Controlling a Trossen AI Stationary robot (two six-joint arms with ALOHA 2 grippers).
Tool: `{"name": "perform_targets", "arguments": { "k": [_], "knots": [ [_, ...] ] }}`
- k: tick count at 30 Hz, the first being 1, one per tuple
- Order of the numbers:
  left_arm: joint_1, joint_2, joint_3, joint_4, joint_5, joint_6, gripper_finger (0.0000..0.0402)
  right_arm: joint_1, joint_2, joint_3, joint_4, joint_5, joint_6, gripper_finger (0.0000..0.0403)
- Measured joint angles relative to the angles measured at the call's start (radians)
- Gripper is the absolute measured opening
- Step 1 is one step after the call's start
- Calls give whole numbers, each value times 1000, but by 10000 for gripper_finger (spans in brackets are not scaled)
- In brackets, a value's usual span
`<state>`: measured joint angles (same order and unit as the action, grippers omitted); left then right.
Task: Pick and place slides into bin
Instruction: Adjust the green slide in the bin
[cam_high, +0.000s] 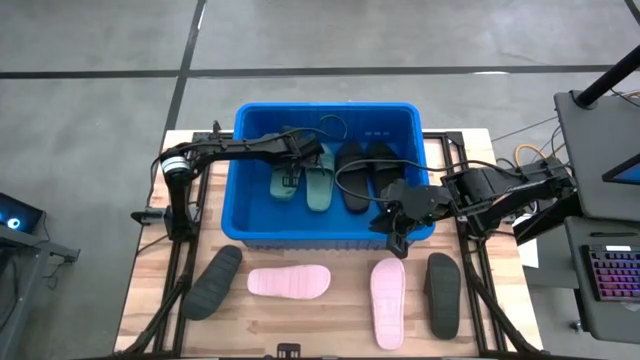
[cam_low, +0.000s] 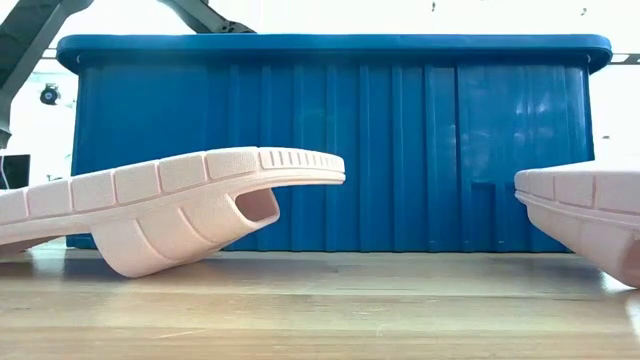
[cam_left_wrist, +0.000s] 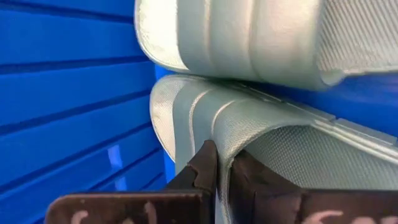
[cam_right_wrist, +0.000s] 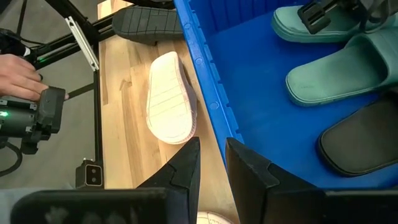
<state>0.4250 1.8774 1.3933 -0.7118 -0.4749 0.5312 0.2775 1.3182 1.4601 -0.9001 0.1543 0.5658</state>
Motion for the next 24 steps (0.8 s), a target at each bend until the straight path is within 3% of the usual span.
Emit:
{"name": "perform_targets", "arguments": {
  "k": [10,19,24],
  "knots": [
    [2,0,-1,22,22,-6,12,0,0,0,0,0,12,68],
    [5,2,-1,25,41,-29,114,0,0,0,1,0,12,68],
    [5,2,3,16,36,-28,150,0,0,0,1,0,12,68]
  ]
}}
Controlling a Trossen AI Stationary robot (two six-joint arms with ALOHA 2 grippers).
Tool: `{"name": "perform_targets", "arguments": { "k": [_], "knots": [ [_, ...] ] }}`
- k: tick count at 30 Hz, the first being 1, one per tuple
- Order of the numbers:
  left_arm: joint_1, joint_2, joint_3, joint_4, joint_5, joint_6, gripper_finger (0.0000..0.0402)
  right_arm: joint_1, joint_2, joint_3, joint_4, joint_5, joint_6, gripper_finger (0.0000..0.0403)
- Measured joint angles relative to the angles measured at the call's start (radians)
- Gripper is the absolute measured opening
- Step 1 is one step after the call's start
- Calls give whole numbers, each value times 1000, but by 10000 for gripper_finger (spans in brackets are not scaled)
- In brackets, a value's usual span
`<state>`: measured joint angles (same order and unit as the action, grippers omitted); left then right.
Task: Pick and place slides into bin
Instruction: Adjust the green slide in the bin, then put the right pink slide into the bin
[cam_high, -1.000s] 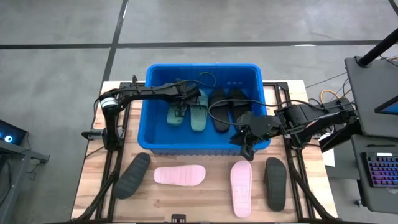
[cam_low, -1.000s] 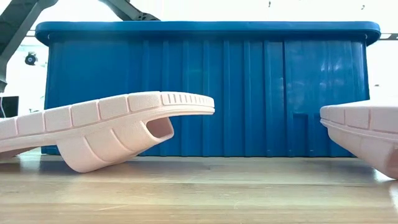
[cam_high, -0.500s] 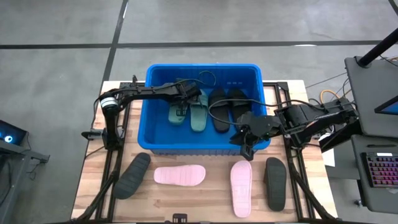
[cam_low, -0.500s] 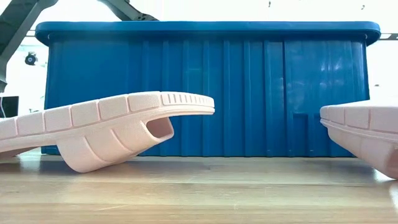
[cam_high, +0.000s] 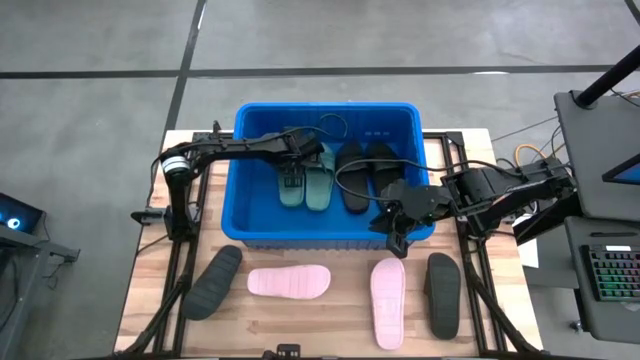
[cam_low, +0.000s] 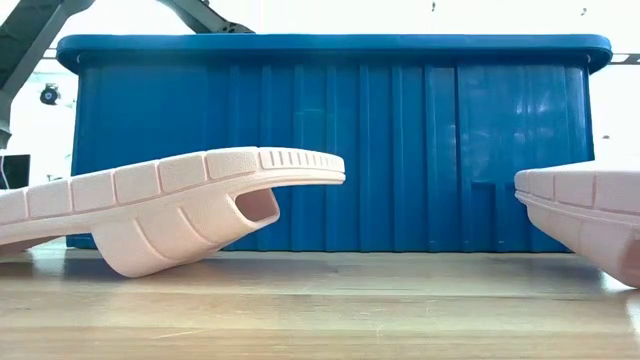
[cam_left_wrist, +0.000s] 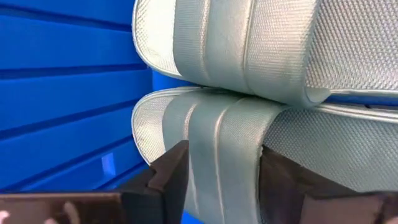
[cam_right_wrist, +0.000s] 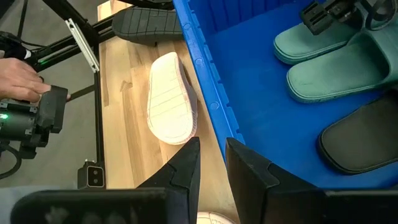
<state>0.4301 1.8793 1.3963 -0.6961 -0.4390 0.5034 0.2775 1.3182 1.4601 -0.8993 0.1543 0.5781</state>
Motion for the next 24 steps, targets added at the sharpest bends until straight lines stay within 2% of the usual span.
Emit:
{"name": "perform_targets", "arguments": {
  "k": [4,11,19,24],
  "knots": [
    [-2,-7,13,-14,-23,1,165,0,0,0,0,0,0,68],
    [-2,-37,85,-141,-35,17,183,0,0,0,1,1,-3,68],
    [-4,-109,143,-220,-40,0,186,-1,-10,0,2,4,-40,68],
    [-9,-135,189,-345,-39,-52,186,-1,-20,0,6,4,-53,68]
  ]
}}
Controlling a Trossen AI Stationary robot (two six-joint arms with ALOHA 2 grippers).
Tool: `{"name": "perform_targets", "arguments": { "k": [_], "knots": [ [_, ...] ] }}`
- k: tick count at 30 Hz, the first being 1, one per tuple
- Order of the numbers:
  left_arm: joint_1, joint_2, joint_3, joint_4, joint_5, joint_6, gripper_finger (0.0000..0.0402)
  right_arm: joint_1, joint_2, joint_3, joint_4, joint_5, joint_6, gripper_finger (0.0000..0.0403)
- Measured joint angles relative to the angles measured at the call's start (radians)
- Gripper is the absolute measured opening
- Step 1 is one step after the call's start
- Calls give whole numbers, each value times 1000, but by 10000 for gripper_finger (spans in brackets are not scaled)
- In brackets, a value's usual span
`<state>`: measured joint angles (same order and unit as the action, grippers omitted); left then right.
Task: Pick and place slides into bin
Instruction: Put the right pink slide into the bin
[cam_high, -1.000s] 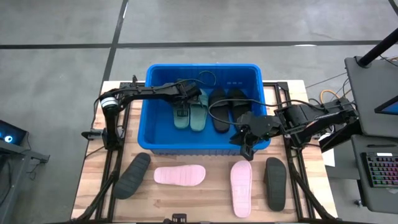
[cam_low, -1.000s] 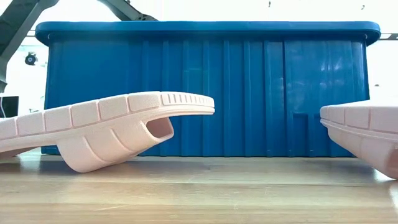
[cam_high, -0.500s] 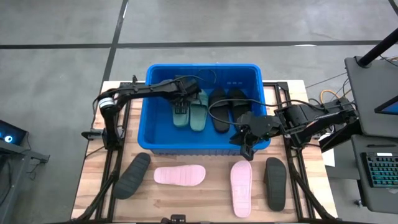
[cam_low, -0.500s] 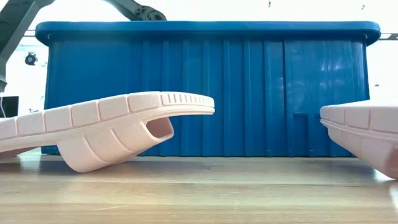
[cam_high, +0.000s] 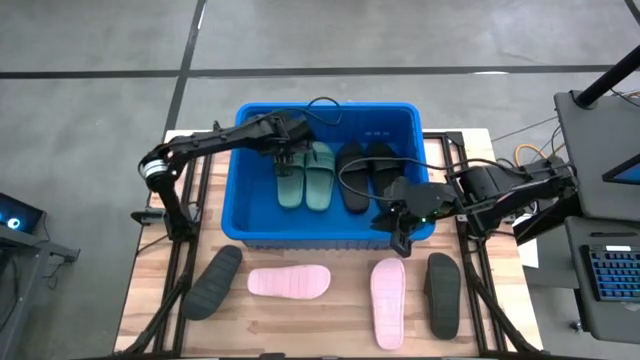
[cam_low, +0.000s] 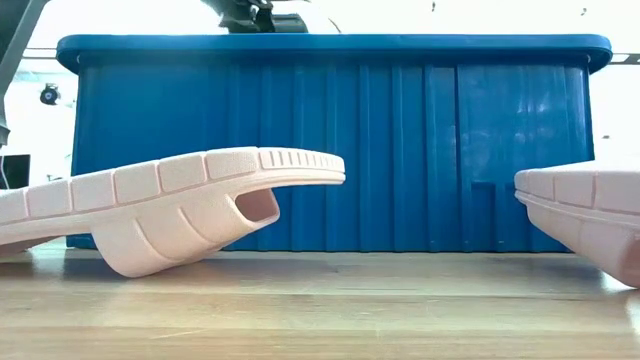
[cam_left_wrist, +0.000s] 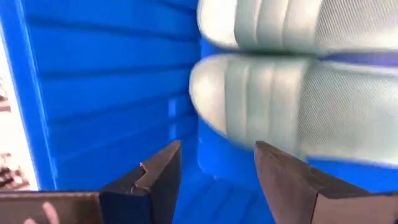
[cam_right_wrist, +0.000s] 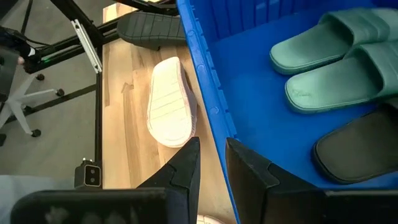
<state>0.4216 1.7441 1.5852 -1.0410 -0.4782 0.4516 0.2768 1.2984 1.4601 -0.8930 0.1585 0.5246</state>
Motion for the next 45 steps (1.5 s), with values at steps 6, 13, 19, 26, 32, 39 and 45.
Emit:
{"name": "perform_targets", "arguments": {
  "k": [6,13,19,26,32,39,45],
  "knots": [
    [-26,-56,45,-156,64,-157,186,0,-15,0,-37,1,-2,68],
    [-129,-181,100,-189,205,-418,185,29,-75,0,-146,48,46,55],
    [-308,-258,176,-189,216,-568,185,99,-143,0,-207,140,116,28],
    [-543,-239,267,-166,157,-734,185,219,-172,0,-291,332,223,9],
    [-707,-178,287,-102,103,-841,185,349,-160,-5,-335,410,313,9],
    [-847,-118,284,-65,81,-992,185,512,-105,-6,-333,422,483,8],
    [-933,-104,266,-66,76,-1043,185,627,-14,-7,-330,420,679,8]
  ]
}}
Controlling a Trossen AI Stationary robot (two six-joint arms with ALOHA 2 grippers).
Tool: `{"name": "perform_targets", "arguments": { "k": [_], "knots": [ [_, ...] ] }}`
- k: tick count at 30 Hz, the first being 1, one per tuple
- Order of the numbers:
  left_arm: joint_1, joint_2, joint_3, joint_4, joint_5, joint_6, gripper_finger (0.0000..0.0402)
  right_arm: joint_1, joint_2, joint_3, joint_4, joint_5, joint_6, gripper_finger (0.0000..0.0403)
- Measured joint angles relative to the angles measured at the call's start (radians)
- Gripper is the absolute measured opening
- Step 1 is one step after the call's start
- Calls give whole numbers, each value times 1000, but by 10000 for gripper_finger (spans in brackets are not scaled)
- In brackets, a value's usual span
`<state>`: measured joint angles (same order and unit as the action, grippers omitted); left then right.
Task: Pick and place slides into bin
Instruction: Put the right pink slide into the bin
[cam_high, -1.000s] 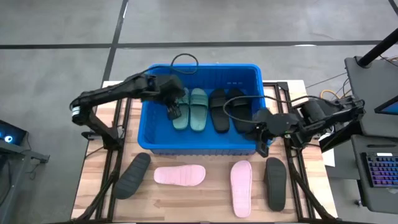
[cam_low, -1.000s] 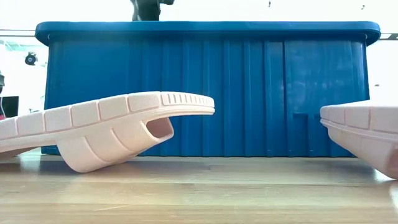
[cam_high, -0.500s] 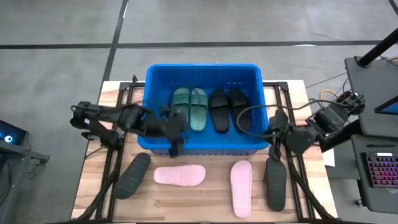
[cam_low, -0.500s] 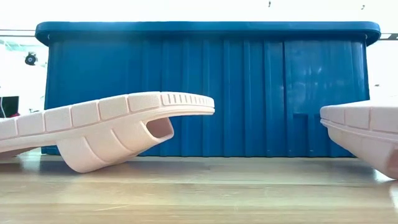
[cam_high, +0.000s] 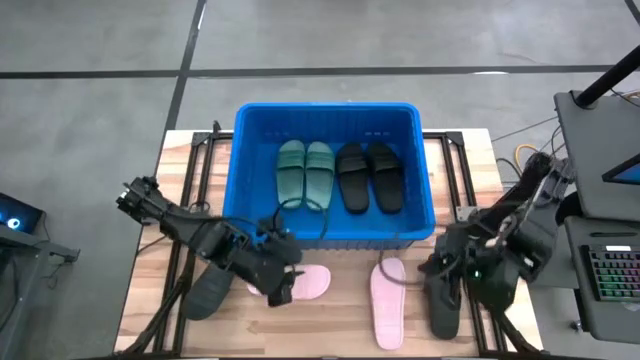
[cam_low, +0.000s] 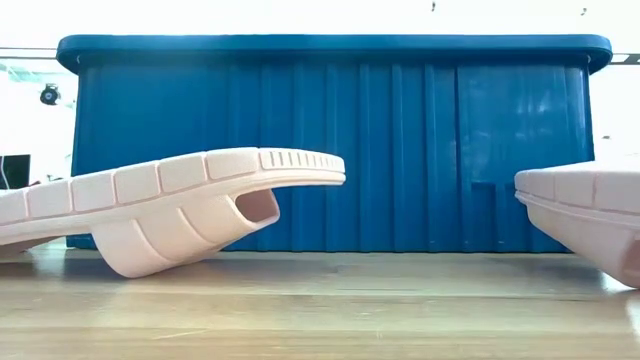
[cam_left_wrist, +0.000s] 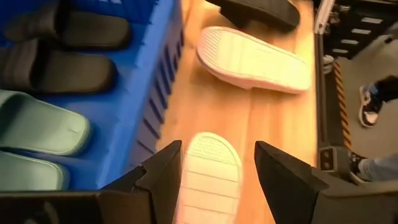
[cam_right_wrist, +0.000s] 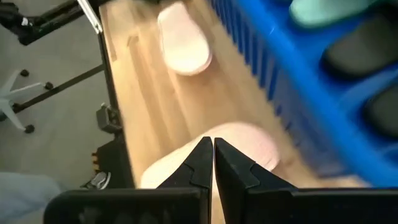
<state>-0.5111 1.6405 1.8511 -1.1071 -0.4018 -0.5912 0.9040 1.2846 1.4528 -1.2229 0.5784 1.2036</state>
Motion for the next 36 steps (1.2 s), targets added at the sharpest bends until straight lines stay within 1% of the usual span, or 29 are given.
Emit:
{"name": "perform_targets", "arguments": {
  "k": [4,7,9,13,15,16,19,23,26,29,33,36],
  "knots": [
    [-54,-1,-17,-7,-7,-5,185,50,74,0,3,-1,189,8],
    [-114,-2,-24,-46,-66,-6,185,72,137,0,6,-2,328,8],
    [-157,-4,-25,-80,-97,-18,185,78,179,0,11,-27,405,8],
    [-238,-4,-26,-138,-195,-65,185,78,264,22,15,-102,523,8],
    [-269,-4,-27,-146,-241,-84,185,78,306,53,15,-108,569,8],
    [-281,-5,-29,-148,-247,-91,185,78,327,75,14,-108,586,8],
    [-306,-10,-52,-150,-253,-130,185,78,387,150,11,-108,603,8],
    [-337,-36,-132,-127,-297,-220,185,78,463,268,-46,-110,602,8],
    [-360,-65,-218,-52,-318,-270,185,78,507,354,-138,-112,604,8],
    [-375,-100,-306,71,-337,-276,185,78,532,417,-232,-120,625,8],
    [-383,-138,-378,175,-337,-291,185,78,542,439,-264,-149,629,8],
    [-382,-150,-395,198,-338,-294,185,78,550,419,-259,-166,623,8]
  ]
}}
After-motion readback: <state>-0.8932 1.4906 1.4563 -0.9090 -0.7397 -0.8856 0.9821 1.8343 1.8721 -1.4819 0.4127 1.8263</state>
